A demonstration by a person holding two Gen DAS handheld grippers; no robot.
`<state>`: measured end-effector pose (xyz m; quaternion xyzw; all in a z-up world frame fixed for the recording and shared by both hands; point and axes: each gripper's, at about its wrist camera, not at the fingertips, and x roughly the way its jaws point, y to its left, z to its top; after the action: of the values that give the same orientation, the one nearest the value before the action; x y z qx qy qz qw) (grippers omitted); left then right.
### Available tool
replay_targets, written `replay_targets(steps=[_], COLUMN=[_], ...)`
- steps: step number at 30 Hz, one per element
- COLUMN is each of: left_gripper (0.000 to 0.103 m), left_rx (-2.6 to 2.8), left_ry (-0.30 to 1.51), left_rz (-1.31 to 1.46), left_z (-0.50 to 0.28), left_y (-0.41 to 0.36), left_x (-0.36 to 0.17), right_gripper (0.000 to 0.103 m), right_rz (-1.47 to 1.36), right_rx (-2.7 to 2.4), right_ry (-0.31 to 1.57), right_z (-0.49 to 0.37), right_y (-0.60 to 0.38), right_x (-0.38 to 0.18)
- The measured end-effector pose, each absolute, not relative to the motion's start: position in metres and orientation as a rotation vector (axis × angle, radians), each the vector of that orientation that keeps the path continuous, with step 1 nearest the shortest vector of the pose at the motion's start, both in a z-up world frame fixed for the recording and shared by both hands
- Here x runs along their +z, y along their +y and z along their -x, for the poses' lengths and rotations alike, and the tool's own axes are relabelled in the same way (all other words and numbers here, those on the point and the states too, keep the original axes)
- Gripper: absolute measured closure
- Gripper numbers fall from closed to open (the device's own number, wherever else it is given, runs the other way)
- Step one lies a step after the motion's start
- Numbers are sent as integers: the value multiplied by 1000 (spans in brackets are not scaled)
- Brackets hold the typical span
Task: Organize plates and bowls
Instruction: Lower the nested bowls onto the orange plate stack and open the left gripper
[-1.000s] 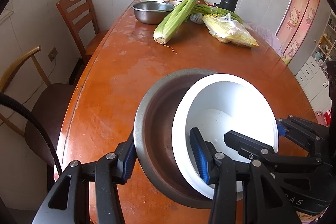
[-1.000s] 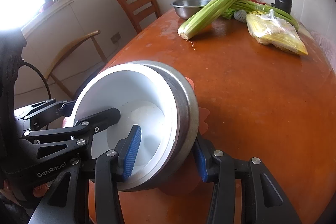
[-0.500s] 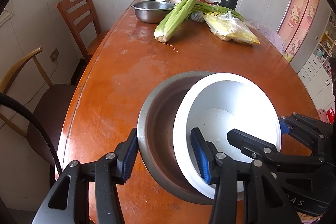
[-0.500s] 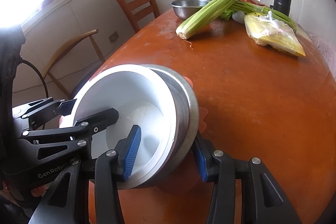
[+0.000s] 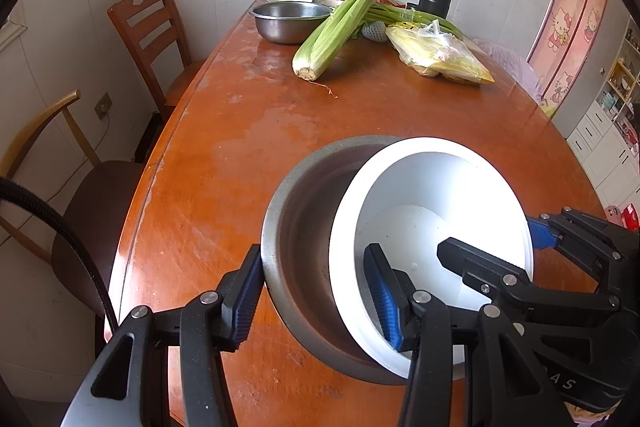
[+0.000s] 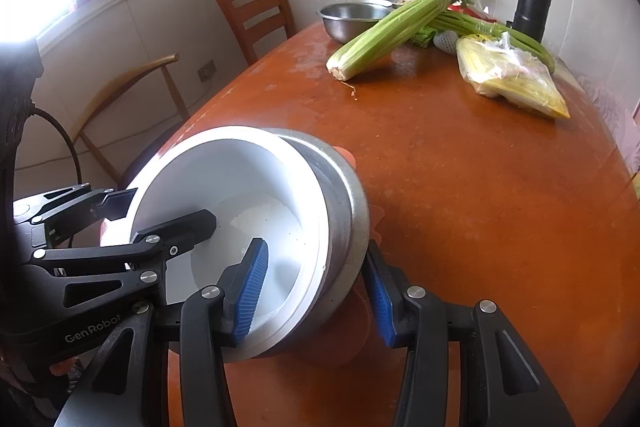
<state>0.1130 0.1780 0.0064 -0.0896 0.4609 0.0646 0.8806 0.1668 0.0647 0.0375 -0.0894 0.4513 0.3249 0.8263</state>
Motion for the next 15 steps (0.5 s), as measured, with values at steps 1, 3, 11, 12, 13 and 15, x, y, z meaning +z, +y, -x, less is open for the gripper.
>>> replay_targets(steps=[1, 3, 11, 12, 13, 15], left_gripper=[53, 52, 51, 51, 51, 50], left_rx=[134, 133, 130, 129, 130, 132], left_ry=[960, 960, 958, 957, 956, 949], left_rz=[187, 189, 193, 193, 193, 192], left_z=[-113, -113, -112, -111, -111, -109], left_y=[178, 177, 176, 176, 176, 176], left_x=[7, 7, 6, 6, 6, 8], right_gripper=[53, 53, 53, 53, 53, 53], right_rz=[190, 193, 195, 195, 195, 191], right_rx=[689, 688, 681, 680, 679, 680], right_ry=[957, 955, 953, 951, 950, 942], right_z=[-167, -167, -165, -165, -165, -164], right_y=[64, 65, 64, 64, 64, 63], right_x=[38, 38, 39, 39, 39, 41])
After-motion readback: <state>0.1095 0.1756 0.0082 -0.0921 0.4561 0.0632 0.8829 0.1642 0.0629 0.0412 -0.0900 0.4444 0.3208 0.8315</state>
